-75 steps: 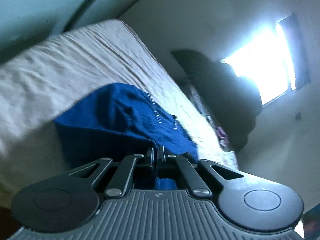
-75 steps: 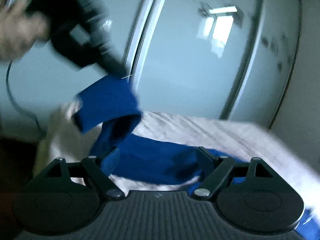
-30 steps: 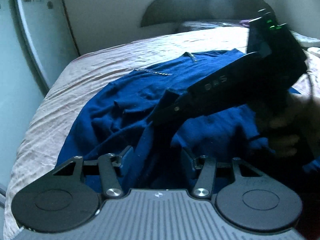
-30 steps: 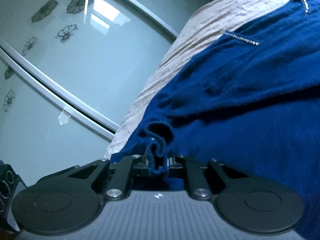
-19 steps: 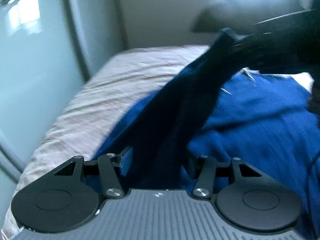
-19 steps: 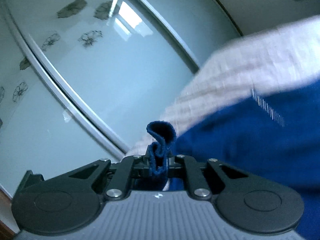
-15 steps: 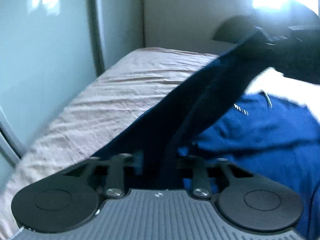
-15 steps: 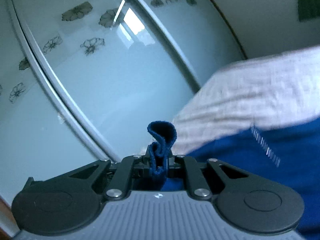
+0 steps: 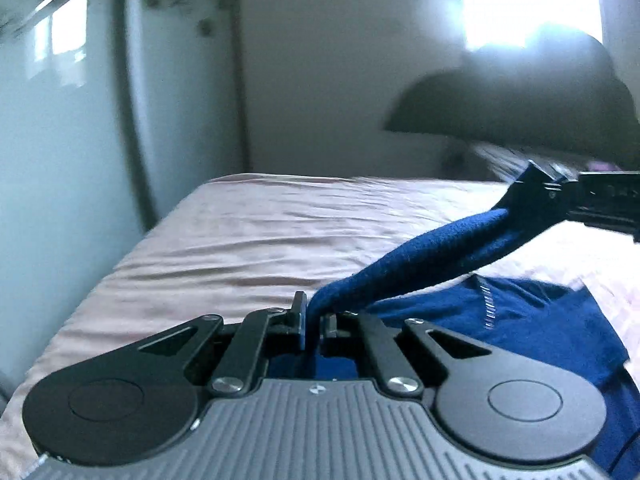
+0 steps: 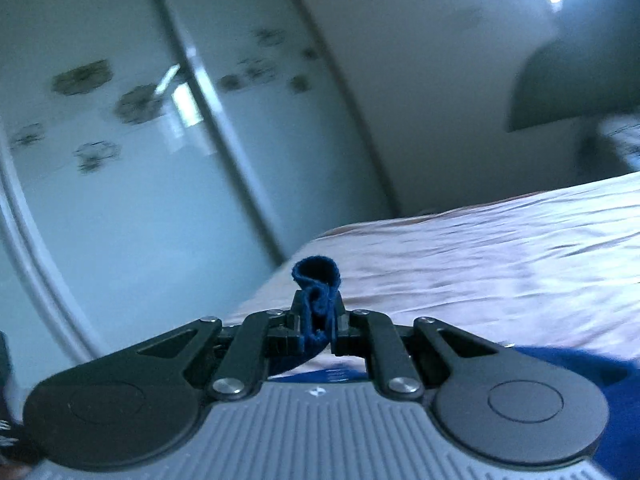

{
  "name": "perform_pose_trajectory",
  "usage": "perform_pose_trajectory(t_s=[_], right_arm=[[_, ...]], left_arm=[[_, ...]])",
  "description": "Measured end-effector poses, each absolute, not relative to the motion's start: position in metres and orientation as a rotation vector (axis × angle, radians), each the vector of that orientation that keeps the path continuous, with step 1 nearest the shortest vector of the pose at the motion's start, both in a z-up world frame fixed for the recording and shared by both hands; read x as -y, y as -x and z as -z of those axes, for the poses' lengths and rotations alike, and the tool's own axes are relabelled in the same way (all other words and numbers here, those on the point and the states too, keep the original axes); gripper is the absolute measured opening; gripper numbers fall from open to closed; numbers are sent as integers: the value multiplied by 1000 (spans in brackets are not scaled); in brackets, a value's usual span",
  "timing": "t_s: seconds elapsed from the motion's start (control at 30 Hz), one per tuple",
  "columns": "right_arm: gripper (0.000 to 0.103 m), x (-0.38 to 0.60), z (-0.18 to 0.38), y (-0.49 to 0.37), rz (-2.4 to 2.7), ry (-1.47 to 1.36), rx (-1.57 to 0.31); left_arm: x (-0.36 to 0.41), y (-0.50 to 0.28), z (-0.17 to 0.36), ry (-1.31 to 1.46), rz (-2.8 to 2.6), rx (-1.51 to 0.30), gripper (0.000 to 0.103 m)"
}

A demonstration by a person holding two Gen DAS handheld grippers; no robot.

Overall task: Fold small clothes
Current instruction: 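Carry the cuff across the sweater body with the right tool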

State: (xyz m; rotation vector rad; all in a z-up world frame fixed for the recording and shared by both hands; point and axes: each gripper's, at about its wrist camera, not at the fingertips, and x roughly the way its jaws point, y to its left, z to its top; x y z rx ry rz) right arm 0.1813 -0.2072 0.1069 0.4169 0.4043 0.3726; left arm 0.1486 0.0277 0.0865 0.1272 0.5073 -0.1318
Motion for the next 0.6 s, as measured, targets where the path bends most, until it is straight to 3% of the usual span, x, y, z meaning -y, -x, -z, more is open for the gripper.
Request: perform_pose_trajectory(t_s=[0.3,0.6], right_arm=[[11,296,-46,-163,-157,-472,-492],[11,327,-11,-135,-79,-494,-539]], left_arm=[[69,-140,-34,-273,300,-605,6],[95,-123,1,-375,367,-617,10]])
